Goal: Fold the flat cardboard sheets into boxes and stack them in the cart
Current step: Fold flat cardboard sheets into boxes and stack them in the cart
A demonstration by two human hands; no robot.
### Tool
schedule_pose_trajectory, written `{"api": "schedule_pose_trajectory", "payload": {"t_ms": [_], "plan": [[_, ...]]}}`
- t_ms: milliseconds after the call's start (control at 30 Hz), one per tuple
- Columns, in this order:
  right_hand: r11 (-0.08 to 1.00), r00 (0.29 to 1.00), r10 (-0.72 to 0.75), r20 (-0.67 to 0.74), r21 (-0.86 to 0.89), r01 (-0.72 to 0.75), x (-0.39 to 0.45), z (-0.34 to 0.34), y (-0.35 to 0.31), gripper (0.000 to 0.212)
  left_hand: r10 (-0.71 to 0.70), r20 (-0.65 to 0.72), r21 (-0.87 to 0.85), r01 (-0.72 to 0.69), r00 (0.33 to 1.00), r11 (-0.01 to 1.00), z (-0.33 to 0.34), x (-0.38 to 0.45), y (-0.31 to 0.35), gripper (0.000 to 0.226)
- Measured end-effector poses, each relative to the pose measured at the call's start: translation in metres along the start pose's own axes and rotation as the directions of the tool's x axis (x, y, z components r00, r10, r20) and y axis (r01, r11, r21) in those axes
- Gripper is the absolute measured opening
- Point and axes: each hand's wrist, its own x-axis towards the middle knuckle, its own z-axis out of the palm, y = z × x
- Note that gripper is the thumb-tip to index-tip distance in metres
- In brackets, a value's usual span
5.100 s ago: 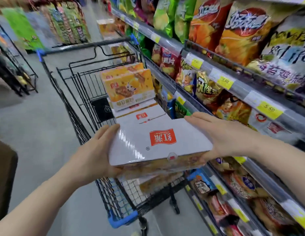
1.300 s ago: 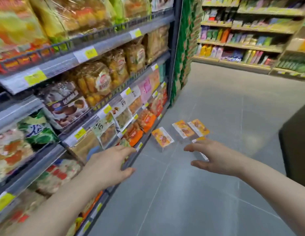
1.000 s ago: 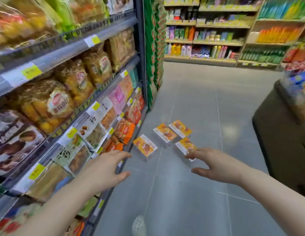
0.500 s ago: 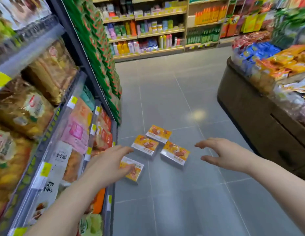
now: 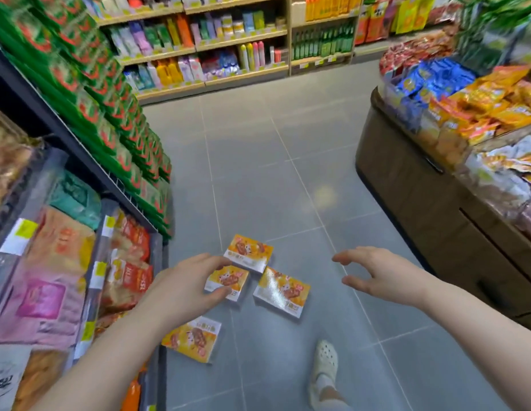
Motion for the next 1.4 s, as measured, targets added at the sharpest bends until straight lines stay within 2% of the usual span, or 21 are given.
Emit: {"api": "schedule_pose_trajectory", "payload": {"t_ms": [200,300,433,633,733,1000,1200,1300,1400], "plan": [[1.0,0.992,0.002,0.128,0.001,-0.002,0.098,-0.039,0.059,0.04,-0.068,0.084,-0.052,0.073,0.994,0.996,0.0,0.107,0.012,0.054],[1.0,0.987,0.009,0.163,-0.007,-0.008,0.142,-0.04,0.08,0.04,-0.087,0.083,-0.103,0.096,0.993,0.99,0.013,0.148,0.009,0.043],[1.0,0.985,0.015,0.171,-0.002,-0.015,0.188,-0.023,0.102,0.041,-0.088,0.11,-0.141,0.103,0.99,0.985,0.037,0.196,-0.002,0.058],[0.994,0.975,0.075,0.207,0.061,-0.089,0.252,0.035,0.137,0.042,-0.101,0.18,-0.177,0.133,0.978,0.975,0.11,0.275,-0.039,0.053],[0.985,0.963,0.134,0.233,0.073,-0.154,0.281,0.08,0.157,0.043,-0.092,0.253,-0.222,0.151,0.963,0.963,0.168,0.308,-0.064,0.069],[0.925,0.909,0.272,0.315,0.175,-0.337,0.37,0.254,0.223,0.047,-0.136,0.437,-0.133,0.213,0.889,0.968,0.356,0.385,-0.14,0.049],[0.848,0.839,0.334,0.43,0.252,-0.466,0.43,0.393,0.274,0.06,-0.232,0.517,-0.191,0.376,0.824,0.907,0.5,0.435,-0.192,0.071],[0.773,0.796,0.357,0.488,0.324,-0.545,0.449,0.444,0.289,0.077,-0.217,0.574,-0.238,0.415,0.79,0.878,0.549,0.448,-0.205,0.082],[0.632,0.777,0.375,0.506,0.474,-0.613,0.459,0.475,0.294,0.089,-0.239,0.565,-0.312,0.473,0.79,0.824,0.58,0.457,-0.215,0.09]]}}
